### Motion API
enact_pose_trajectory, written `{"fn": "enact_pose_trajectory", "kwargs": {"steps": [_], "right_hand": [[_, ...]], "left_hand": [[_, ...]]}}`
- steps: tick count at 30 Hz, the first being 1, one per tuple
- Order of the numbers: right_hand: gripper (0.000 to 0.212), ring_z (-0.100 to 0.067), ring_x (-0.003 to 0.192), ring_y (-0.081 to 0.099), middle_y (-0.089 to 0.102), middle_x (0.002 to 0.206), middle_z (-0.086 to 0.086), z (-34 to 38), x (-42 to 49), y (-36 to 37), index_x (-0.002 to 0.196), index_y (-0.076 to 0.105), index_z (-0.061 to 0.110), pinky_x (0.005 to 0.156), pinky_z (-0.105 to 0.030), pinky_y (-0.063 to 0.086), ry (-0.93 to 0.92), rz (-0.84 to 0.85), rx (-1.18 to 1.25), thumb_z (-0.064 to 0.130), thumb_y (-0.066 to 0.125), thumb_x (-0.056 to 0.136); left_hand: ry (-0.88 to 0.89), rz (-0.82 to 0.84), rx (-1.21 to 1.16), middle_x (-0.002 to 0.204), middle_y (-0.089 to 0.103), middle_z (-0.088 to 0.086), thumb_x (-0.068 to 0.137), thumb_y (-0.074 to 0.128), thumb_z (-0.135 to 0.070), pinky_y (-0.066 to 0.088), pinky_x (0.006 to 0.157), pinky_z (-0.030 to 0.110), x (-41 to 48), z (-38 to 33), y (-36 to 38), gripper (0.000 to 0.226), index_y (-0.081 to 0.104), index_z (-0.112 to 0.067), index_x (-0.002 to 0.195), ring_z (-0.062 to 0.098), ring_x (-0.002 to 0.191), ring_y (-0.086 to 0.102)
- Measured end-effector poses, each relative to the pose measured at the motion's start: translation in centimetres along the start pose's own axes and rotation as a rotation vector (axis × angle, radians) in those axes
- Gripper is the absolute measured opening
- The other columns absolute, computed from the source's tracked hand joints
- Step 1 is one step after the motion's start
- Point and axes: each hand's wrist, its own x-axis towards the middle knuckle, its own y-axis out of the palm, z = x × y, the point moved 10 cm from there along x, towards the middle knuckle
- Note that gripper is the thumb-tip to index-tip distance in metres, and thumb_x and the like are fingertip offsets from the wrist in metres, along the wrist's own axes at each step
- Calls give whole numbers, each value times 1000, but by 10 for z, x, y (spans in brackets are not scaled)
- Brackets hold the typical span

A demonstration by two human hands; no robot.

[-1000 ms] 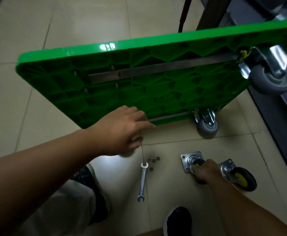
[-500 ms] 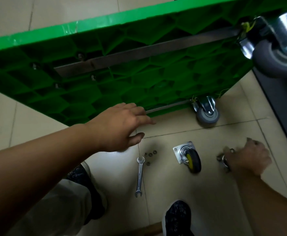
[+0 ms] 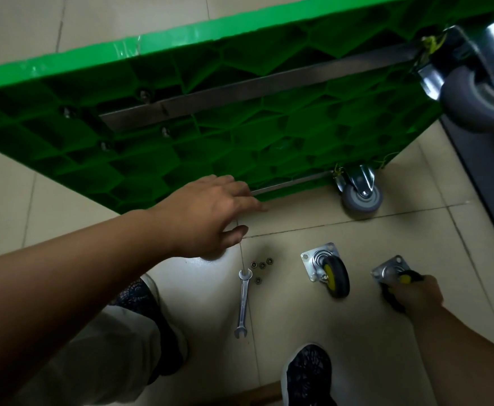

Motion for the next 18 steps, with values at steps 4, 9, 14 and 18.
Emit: {"fn": "enact_pose_trajectory", "kwargs": {"steps": [4,9,14,18], "right_hand": [[106,-39,92,69,69,107,-19,2,4,13,115,58,10,74,-53,60,-62,-14,24,64,95,32],[93,-45,116,59,58,131,-24,60,-78,11,137,44,5,95,-51,53,-112,29,36,31,96,64],[76,-42,114,60,62,128,-23,62,-87,19,131,51,6,95,-47,52,-154,48,13,26,92,71],[61,-43,114,60,60,129,-23,66,-100,10,130,51,5,91,-42,49,-136,-10,38,27,82,82]], "left_hand": [[9,14,8,126,61,1,87,31,-56,44,93,37,0,-3,1,65,56,-29,140,24,113,57],[13,20,2,130,59,1,95,49,-47,41,97,36,6,-9,11,52,52,-30,144,23,118,54],[41,60,-2,140,54,-1,98,55,-47,36,107,36,33,-28,34,52,46,-35,148,21,129,48],[55,43,15,140,54,0,98,55,-46,37,108,37,42,-41,25,52,46,-34,148,23,130,48]]}}
